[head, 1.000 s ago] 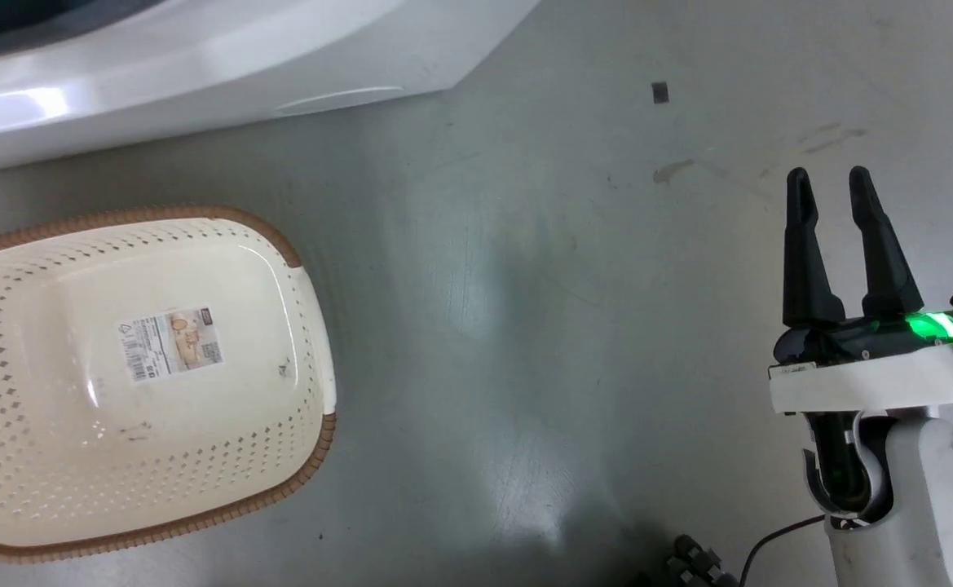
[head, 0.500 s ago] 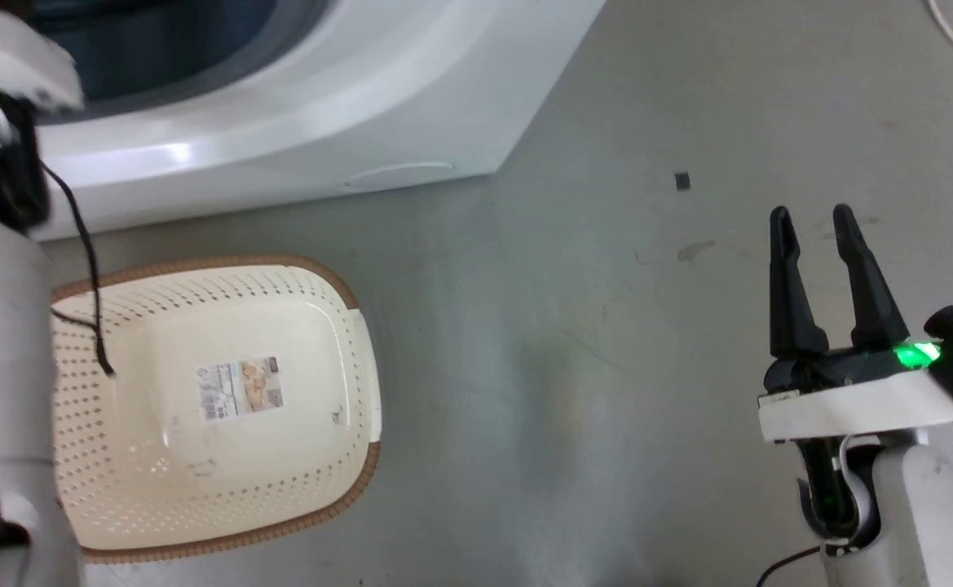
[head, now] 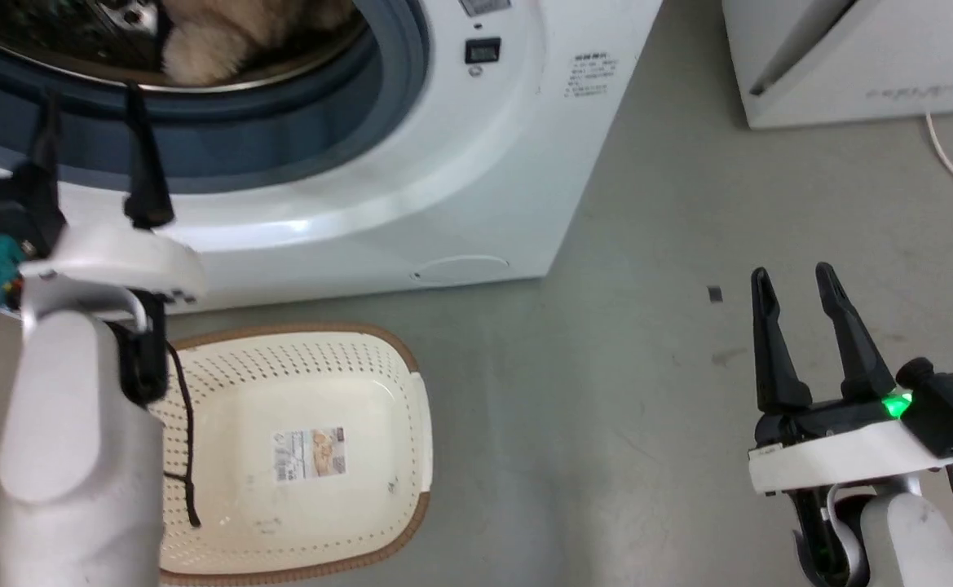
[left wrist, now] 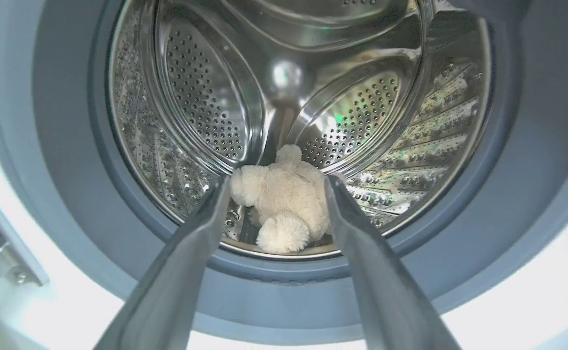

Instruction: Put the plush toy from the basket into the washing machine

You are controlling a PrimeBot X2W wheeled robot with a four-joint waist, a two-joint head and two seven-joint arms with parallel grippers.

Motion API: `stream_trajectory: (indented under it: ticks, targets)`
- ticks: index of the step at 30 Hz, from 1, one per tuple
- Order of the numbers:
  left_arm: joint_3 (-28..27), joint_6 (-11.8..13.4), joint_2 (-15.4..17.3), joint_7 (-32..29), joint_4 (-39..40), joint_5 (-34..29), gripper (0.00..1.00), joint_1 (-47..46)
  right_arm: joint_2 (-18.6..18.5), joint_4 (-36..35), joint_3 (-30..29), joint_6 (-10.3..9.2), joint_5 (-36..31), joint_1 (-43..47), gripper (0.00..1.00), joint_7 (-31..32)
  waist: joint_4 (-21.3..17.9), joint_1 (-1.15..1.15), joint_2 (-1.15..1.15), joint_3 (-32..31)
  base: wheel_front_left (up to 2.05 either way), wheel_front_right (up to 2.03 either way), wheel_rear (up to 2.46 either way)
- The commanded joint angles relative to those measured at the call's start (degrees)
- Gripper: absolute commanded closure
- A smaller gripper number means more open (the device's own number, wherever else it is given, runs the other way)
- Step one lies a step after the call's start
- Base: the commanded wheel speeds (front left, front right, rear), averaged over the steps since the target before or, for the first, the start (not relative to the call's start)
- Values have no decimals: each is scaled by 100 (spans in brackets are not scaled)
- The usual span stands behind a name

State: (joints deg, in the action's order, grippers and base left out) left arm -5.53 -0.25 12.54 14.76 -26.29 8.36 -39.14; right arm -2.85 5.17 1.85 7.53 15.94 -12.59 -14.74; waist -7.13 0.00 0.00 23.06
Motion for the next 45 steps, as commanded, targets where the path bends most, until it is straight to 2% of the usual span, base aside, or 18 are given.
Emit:
stream_trajectory:
  ticks: [1,8,13,27,38,39,45]
  targets:
    - [-29,-18,-80,24,165,-99,0,231,-3,-40,-5,-4,-59,100,0,-26,187,0,0,-298,0,0,0]
    - [17,18,-514,24,846,-445,0,1125,-3,-157,-66,-4,-291,404,0,-26,432,0,0,-823,0,0,0]
    - [108,-67,-696,24,1109,-522,0,1739,-3,-249,-88,-4,-408,589,0,-26,536,0,0,-1146,0,0,0]
    - [169,-9,-909,24,1577,-574,0,3170,-3,-430,-263,-4,-669,1175,0,-26,834,0,0,-1829,0,0,0]
    - [240,30,-953,24,1547,-517,0,3550,-3,-375,-309,-4,-669,1477,0,-26,885,0,0,-2121,0,0,0]
    - [251,26,-951,-1,1551,-522,100,3480,0,-381,-306,0,-682,1408,100,1,885,0,0,-2124,0,0,0]
    - [267,24,-951,-52,1580,-531,100,3490,0,-384,-302,0,-708,1405,100,43,880,0,0,-2132,0,0,0]
